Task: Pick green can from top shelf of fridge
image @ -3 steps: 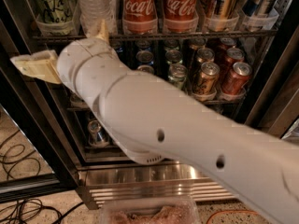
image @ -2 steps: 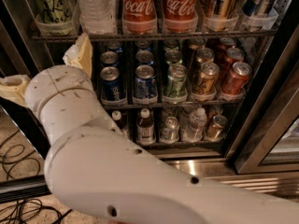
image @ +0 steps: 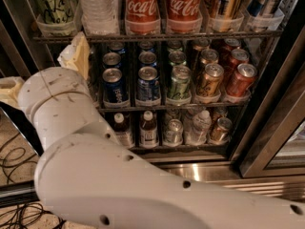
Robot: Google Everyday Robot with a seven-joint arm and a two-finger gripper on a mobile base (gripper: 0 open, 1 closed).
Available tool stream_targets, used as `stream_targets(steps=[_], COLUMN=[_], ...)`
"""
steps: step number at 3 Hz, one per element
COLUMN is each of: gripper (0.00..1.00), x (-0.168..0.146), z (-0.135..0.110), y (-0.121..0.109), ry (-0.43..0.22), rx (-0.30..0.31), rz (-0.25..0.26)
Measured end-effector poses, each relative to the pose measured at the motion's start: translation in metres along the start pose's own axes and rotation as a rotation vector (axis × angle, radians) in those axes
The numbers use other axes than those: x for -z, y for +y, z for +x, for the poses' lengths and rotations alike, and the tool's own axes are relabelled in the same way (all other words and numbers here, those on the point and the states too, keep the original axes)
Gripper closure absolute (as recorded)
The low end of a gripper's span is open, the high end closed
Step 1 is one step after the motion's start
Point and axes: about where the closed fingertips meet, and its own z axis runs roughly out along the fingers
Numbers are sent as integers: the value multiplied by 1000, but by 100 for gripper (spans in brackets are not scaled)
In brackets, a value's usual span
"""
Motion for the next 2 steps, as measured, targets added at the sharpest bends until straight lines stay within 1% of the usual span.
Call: stream_targets(steps=[1,2], gripper=[0,0], x=[-8,-18], z=[-10,-21], y=[-6,-16], ry=[-40,-90], rx=[32,60], rz=[59,131])
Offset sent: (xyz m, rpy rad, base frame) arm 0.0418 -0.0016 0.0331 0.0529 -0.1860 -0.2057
